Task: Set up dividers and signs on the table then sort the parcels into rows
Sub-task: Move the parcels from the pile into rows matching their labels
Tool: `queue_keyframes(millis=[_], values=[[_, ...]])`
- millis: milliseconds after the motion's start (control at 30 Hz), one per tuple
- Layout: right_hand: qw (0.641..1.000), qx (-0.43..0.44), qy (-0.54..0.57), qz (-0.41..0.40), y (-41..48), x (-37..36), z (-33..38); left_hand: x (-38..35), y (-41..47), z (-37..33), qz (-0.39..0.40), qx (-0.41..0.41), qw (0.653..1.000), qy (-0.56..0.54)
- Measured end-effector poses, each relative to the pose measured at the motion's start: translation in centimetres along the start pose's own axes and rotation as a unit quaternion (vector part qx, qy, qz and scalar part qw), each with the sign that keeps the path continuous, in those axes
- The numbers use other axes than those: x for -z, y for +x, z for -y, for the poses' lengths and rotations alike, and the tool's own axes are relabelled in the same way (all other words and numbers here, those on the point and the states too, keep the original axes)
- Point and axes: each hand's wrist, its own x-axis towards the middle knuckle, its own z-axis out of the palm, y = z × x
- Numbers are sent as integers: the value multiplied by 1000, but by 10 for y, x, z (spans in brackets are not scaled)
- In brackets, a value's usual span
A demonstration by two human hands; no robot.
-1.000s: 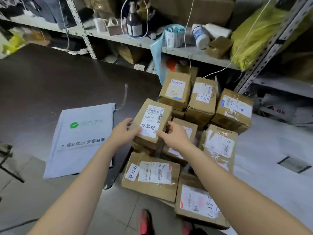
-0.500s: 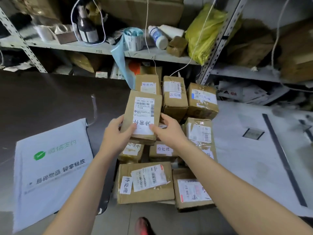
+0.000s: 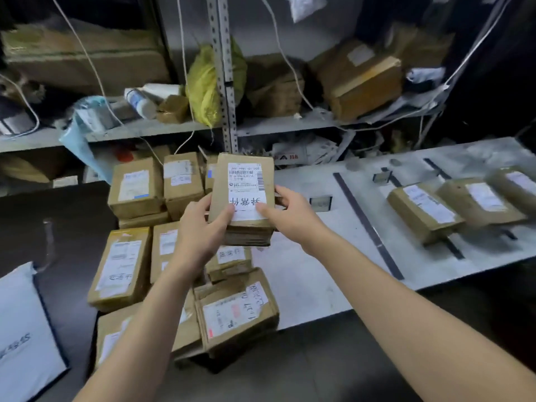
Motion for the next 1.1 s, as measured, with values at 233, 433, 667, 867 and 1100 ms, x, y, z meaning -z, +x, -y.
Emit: queue_keyframes(millis=[233,433,667,867,1100], values=[[996,-10,9,-85,-69,187,-52,-175,-44,-97,82,-40,995,-26],[984,-21,-2,-178,-118,333,-83,-311,-64,-175,173,-67,981,-56],[961,-44,38,-272,-146,469,-131,-457,-72,-237,263,-104,957,-60],[939,-89,43,-331,-148,575,-173,-589,-55,-259,304,-126,943,-43],[908,-143,43,-391,-144,696,-221,-724,-61,-298,369,-135,918,-51]])
